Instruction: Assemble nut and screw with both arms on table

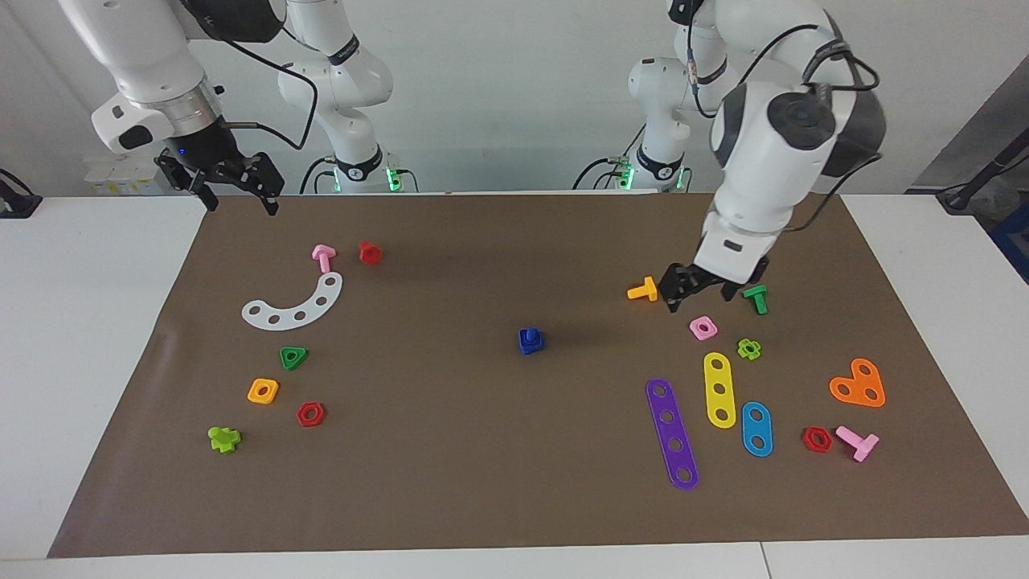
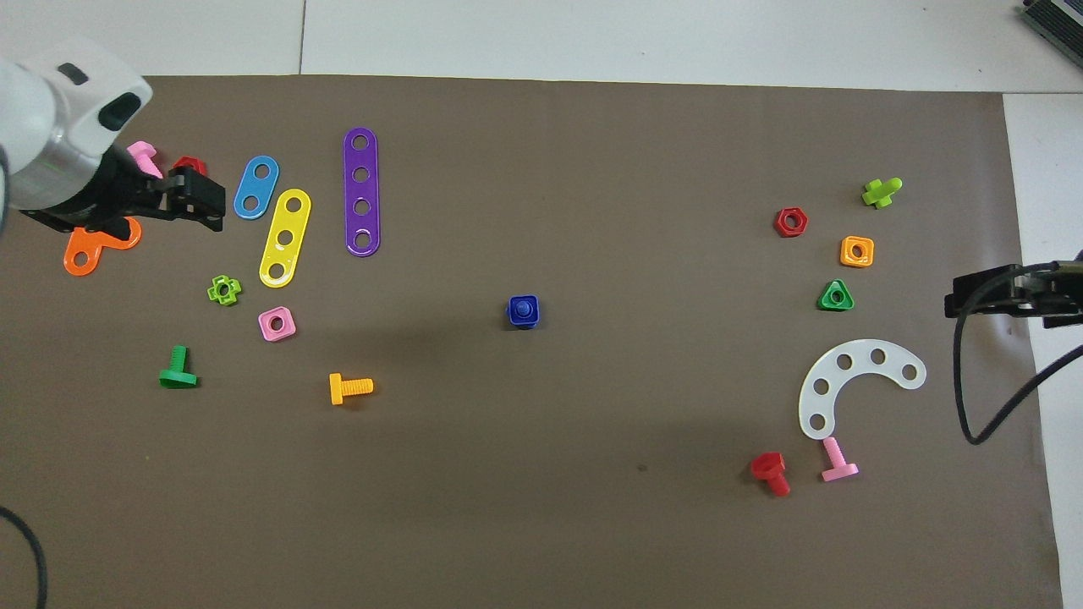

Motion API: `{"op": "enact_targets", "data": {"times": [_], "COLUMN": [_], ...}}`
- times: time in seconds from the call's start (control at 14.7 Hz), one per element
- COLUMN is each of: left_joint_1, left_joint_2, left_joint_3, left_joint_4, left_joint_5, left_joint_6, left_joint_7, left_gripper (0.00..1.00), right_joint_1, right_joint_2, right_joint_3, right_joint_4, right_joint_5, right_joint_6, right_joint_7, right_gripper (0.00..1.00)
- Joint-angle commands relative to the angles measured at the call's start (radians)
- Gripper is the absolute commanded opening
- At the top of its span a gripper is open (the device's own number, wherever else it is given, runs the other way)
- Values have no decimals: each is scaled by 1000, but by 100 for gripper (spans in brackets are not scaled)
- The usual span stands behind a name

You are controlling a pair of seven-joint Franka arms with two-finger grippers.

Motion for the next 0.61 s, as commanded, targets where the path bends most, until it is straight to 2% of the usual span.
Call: {"op": "enact_targets", "data": {"times": [0.0, 0.27, 0.54], "left_joint_1": [37, 50, 50], "left_joint_2": [-85, -74, -73], "left_joint_3": [-12, -12, -12], "left_joint_4": [-77, -35, -35], "left_joint_5": [4, 1, -34], "left_joint_6": [0, 7, 20], "left_joint_7": [69, 131, 132], "left_gripper": [100, 100, 100], "right_joint_1": [-11, -4, 1], "right_joint_2": [-19, -19, -19], "right_joint_3": [3, 11, 12], "right_joint_4": [-22, -19, -19], "right_joint_5": [2, 2, 2], "right_joint_6": [11, 6, 6], "right_joint_7": [-6, -15, -15], "right_gripper": [100, 100, 100]}}
